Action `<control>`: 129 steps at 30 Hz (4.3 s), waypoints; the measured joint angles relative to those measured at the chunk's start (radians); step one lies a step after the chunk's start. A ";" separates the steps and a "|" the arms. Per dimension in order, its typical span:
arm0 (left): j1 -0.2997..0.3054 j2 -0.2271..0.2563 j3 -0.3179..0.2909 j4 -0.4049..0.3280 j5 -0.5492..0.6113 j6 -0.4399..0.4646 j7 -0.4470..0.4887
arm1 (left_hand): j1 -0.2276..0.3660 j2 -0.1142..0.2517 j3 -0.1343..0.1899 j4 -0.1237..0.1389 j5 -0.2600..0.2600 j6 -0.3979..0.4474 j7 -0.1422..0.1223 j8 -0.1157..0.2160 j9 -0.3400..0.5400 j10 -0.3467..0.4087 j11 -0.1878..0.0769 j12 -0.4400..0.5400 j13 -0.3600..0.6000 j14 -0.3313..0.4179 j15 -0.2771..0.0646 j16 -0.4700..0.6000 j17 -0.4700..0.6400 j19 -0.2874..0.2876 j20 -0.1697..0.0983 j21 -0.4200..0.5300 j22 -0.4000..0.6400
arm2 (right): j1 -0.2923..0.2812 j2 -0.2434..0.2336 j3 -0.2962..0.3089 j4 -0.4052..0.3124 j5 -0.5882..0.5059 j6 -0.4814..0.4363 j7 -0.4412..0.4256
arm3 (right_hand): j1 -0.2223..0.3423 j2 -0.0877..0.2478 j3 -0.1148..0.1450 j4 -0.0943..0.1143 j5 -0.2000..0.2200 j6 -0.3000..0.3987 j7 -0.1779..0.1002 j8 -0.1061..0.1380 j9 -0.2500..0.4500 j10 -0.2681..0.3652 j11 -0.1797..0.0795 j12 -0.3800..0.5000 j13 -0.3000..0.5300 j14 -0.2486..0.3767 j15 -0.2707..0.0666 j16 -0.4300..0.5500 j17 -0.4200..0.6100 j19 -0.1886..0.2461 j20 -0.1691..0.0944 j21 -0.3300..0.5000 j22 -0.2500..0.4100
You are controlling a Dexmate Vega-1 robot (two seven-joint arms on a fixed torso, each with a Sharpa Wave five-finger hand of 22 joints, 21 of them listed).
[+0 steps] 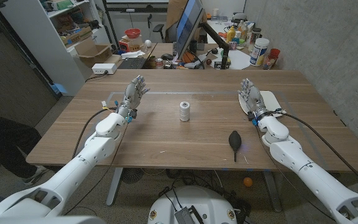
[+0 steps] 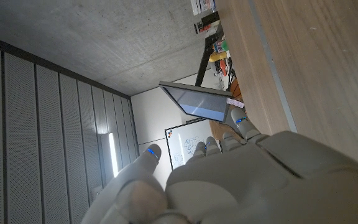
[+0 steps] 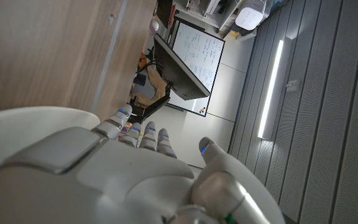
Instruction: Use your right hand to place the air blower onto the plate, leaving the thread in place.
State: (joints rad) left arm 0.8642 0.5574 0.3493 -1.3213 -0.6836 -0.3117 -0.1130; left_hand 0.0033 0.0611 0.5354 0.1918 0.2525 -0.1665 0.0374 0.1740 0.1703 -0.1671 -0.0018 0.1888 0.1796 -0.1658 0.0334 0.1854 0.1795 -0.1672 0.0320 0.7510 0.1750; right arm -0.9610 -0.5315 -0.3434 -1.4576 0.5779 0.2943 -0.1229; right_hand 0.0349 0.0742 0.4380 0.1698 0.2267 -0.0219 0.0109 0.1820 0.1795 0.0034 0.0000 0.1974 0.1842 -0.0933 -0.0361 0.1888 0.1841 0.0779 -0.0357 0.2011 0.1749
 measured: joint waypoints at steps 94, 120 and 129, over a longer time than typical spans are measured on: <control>-0.044 0.028 0.042 -0.028 0.056 -0.011 -0.068 | 0.000 0.000 0.000 0.000 0.000 -0.003 0.004 0.008 -0.001 0.000 0.000 0.008 0.000 -0.003 0.004 0.004 -0.001 -0.003 0.004 -0.008 0.000 | -0.778 -0.178 0.598 -0.915 -1.135 -0.305 -0.093 | 0.114 -0.023 -0.028 -0.194 -0.046 0.198 0.022 0.032 0.014 0.192 0.066 0.017 0.014 0.246 0.058 0.023 -0.005 0.234 0.159 0.041 0.005; -0.089 0.008 0.058 0.045 0.059 -0.010 -0.102 | 0.000 0.000 0.000 0.000 0.000 -0.003 0.003 0.007 -0.001 0.000 0.000 0.008 0.000 -0.003 0.004 0.004 -0.001 -0.003 0.004 -0.012 0.000 | -0.823 -0.100 0.406 -1.044 -1.772 -0.621 -0.047 | 0.104 -0.033 -0.034 -0.199 -0.046 0.217 0.019 0.032 0.014 0.220 0.059 0.023 0.014 0.274 0.041 0.023 -0.005 0.257 0.136 0.041 0.004; -0.107 -0.003 0.065 0.071 0.061 -0.011 -0.113 | 0.000 0.000 0.000 0.000 0.000 -0.003 0.003 0.007 -0.001 0.000 0.000 0.008 0.000 -0.003 0.004 0.004 -0.001 -0.003 0.004 -0.012 0.000 | -0.813 -0.110 0.392 -1.031 -1.770 -0.638 -0.034 | 0.104 -0.033 -0.036 -0.202 -0.046 0.217 0.019 0.032 0.014 0.220 0.059 0.023 0.013 0.274 0.041 0.023 -0.005 0.257 0.136 0.041 0.004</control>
State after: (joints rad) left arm 0.7573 0.5540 0.4142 -1.2506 -0.6227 -0.3227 -0.2258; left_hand 0.0033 0.0610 0.5351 0.1915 0.2525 -0.1697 0.0409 0.1815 0.1698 -0.1670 -0.0018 0.1964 0.1792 -0.1692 0.0371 0.1891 0.1789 -0.1703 0.0356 0.7392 0.1745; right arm -1.7744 -0.6413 0.0483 -2.4885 -1.1926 -0.3436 -0.1570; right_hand 0.1388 0.0409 0.4017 -0.0318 0.1811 0.1950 0.0303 0.2138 0.1931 0.2235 0.0590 0.2206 0.1977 0.1807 0.0053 0.2117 0.1791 0.3351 0.0999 0.2418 0.1793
